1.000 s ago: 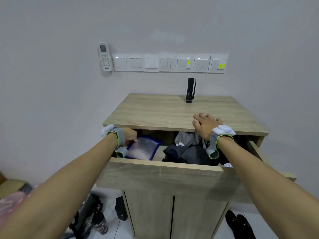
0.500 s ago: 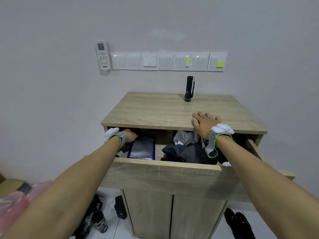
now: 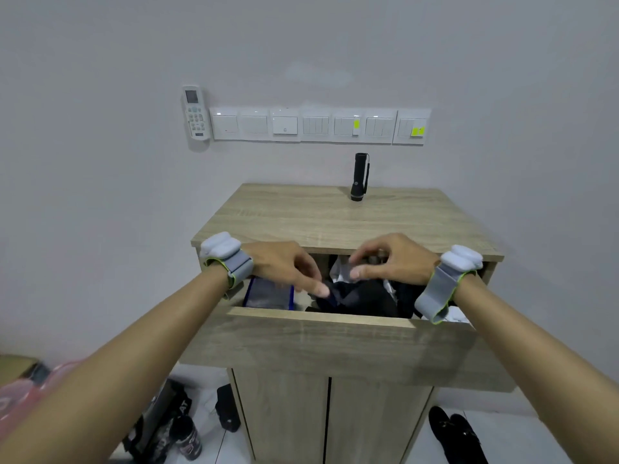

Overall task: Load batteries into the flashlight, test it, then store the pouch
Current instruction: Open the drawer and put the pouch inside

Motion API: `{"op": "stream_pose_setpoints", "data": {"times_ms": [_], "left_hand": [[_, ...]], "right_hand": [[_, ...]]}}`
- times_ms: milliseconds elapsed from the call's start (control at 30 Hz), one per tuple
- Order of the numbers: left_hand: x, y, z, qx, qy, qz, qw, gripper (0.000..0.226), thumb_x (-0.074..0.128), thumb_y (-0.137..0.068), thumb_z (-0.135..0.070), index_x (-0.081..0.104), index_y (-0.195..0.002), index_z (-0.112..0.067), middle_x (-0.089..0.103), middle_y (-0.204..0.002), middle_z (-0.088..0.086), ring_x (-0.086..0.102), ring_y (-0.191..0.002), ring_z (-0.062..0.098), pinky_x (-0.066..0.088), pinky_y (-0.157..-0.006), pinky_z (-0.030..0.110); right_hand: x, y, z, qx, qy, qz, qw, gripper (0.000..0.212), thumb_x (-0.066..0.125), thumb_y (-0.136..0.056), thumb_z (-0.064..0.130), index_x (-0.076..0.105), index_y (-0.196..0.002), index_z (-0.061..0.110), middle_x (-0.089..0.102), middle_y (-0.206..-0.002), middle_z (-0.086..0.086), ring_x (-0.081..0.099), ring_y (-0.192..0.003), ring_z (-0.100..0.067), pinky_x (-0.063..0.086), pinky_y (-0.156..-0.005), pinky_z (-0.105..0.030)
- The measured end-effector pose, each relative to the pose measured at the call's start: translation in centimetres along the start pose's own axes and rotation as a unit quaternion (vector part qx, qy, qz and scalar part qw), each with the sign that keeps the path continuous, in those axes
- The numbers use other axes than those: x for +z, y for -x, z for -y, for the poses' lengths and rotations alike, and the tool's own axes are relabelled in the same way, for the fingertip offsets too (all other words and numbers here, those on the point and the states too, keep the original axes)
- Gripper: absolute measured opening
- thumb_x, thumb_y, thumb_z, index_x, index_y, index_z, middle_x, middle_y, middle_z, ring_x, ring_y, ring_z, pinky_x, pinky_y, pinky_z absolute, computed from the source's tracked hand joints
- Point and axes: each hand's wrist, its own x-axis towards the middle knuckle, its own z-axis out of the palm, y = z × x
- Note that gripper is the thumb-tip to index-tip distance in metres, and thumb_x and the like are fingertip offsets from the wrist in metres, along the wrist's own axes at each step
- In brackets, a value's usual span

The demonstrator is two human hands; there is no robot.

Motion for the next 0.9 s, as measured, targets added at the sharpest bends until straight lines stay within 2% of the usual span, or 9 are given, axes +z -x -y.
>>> {"op": "stream_pose_setpoints", "data": {"times_ms": [67, 167, 300, 433, 533, 600, 700, 800, 900], "left_hand": [[1.0, 0.1, -1.4, 0.008, -0.038, 0.071, 0.997, 0.053, 0.075, -0.06, -0.069, 0.071, -0.097, -0.031, 0.072, -0.101, -0.004, 0.062, -0.086, 0.01, 0.054, -0.084, 0.036], [2.6, -0.5, -1.5, -0.003, -0.103, 0.093, 0.99, 0.05, 0.083, -0.058, -0.059, 0.07, -0.094, -0.026, 0.071, -0.094, -0.002, 0.06, -0.077, 0.012, 0.055, -0.079, 0.034], [3.4, -0.9, -0.9, 0.013, -0.103, 0.026, 0.994, 0.041, 0.083, -0.062, -0.051, 0.071, -0.091, -0.025, 0.069, -0.087, -0.004, 0.06, -0.076, 0.012, 0.054, -0.075, 0.033], [3.0, -1.4, 0.1, 0.006, -0.115, -0.08, 0.99, 0.04, 0.077, -0.066, -0.057, 0.073, -0.091, -0.027, 0.068, -0.087, -0.008, 0.063, -0.08, 0.014, 0.053, -0.071, 0.035], [3.9, -2.1, 1.0, -0.01, -0.129, -0.171, 0.977, 0.039, 0.069, -0.075, -0.057, 0.069, -0.087, -0.02, 0.066, -0.084, 0.0, 0.061, -0.079, 0.022, 0.05, -0.067, 0.037], [4.7, -2.4, 1.2, -0.025, -0.131, -0.201, 0.971, 0.033, 0.065, -0.082, -0.051, 0.066, -0.095, -0.02, 0.065, -0.09, 0.001, 0.059, -0.087, 0.024, 0.044, -0.069, 0.034], [5.5, -2.7, 1.6, -0.015, -0.13, -0.245, 0.961, 0.038, 0.066, -0.081, -0.046, 0.062, -0.109, -0.022, 0.065, -0.104, 0.001, 0.057, -0.101, 0.024, 0.046, -0.075, 0.034], [5.6, -3.1, 2.4, 0.019, -0.148, -0.32, 0.936, 0.073, 0.075, -0.071, -0.049, 0.049, -0.133, -0.02, 0.053, -0.132, 0.005, 0.045, -0.125, 0.025, 0.042, -0.098, 0.039], [5.0, -3.8, 2.7, -0.006, -0.183, -0.314, 0.932, 0.097, 0.074, -0.067, -0.057, 0.032, -0.145, -0.019, 0.028, -0.153, 0.005, 0.02, -0.144, 0.026, 0.021, -0.115, 0.049]], "right_hand": [[0.7, 1.6, 0.9, 0.024, 0.038, 0.106, 0.993, 0.04, 0.076, -0.061, 0.062, 0.075, -0.086, 0.03, 0.073, -0.082, 0.012, 0.062, -0.074, 0.004, 0.048, -0.068, -0.016], [2.3, 2.9, 0.4, 0.05, 0.134, 0.191, 0.971, 0.057, 0.074, -0.052, 0.073, 0.074, -0.088, 0.028, 0.073, -0.083, 0.011, 0.066, -0.078, -0.004, 0.056, -0.076, -0.029], [2.7, 3.3, -0.5, 0.028, 0.162, 0.156, 0.974, 0.047, 0.074, -0.064, 0.063, 0.073, -0.092, 0.025, 0.073, -0.083, 0.009, 0.065, -0.076, -0.009, 0.055, -0.072, -0.033], [2.6, 2.3, -2.2, 0.024, 0.203, 0.086, 0.975, 0.059, 0.058, -0.066, 0.075, 0.07, -0.091, 0.024, 0.07, -0.081, 0.002, 0.062, -0.072, -0.017, 0.051, -0.064, -0.038], [3.3, 1.4, -3.2, 0.042, 0.228, 0.026, 0.972, 0.044, 0.058, -0.083, 0.055, 0.056, -0.083, 0.012, 0.059, -0.076, -0.007, 0.051, -0.069, -0.024, 0.042, -0.062, -0.036], [3.6, 1.0, -3.2, 0.065, 0.238, 0.012, 0.969, 0.027, 0.058, -0.089, 0.038, 0.053, -0.087, 0.011, 0.06, -0.084, -0.008, 0.055, -0.08, -0.029, 0.045, -0.069, -0.037], [3.6, 0.9, -2.7, 0.062, 0.24, -0.016, 0.969, 0.027, 0.061, -0.087, 0.031, 0.061, -0.103, 0.01, 0.065, -0.101, -0.009, 0.06, -0.097, -0.031, 0.05, -0.077, -0.038], [3.7, 1.2, -2.7, 0.013, 0.297, -0.088, 0.951, 0.06, 0.065, -0.082, 0.036, 0.046, -0.135, 0.019, 0.047, -0.132, -0.004, 0.043, -0.122, -0.026, 0.041, -0.097, -0.039], [3.7, 0.9, -3.1, 0.052, 0.324, -0.089, 0.94, 0.081, 0.063, -0.083, 0.046, 0.023, -0.149, 0.022, 0.018, -0.156, -0.006, 0.018, -0.145, -0.027, 0.019, -0.115, -0.05]]}}
